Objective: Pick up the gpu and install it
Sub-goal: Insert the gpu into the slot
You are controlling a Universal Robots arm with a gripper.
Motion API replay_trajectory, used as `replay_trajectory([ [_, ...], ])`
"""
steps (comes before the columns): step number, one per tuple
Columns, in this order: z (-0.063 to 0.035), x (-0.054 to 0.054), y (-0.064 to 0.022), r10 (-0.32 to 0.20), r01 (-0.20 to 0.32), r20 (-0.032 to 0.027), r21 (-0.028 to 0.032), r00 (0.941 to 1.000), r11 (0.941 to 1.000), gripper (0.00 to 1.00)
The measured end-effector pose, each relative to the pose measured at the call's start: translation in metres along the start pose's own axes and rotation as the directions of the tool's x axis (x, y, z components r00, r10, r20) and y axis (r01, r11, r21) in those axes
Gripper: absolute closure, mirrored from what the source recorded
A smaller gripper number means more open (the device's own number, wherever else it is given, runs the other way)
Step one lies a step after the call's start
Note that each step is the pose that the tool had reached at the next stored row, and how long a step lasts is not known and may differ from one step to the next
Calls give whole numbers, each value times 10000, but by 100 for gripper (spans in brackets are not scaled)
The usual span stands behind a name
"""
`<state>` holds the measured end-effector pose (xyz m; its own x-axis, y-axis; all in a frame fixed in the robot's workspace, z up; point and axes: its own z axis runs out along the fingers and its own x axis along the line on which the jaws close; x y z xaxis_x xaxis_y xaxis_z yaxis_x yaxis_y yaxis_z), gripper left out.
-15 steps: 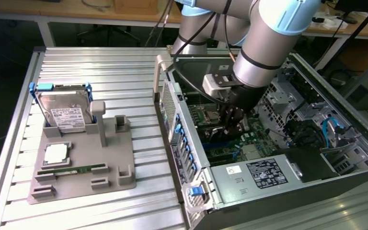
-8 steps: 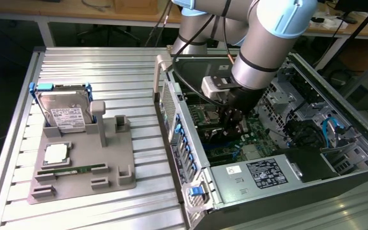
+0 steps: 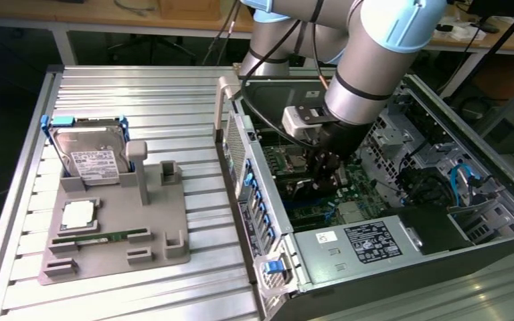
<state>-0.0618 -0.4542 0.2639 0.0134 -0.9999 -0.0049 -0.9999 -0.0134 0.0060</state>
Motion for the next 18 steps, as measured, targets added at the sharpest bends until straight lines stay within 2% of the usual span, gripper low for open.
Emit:
replay_trajectory([
  [8,2,12,2,113,-113,-3,0,9999,9999,73],
  [12,-37,12,4,112,-112,-3,1,9999,9999,73],
  [15,-32,13,4,246,-246,-45,0,9997,9997,73],
  [18,-7,1,11,446,-446,-45,4,9990,9990,73],
])
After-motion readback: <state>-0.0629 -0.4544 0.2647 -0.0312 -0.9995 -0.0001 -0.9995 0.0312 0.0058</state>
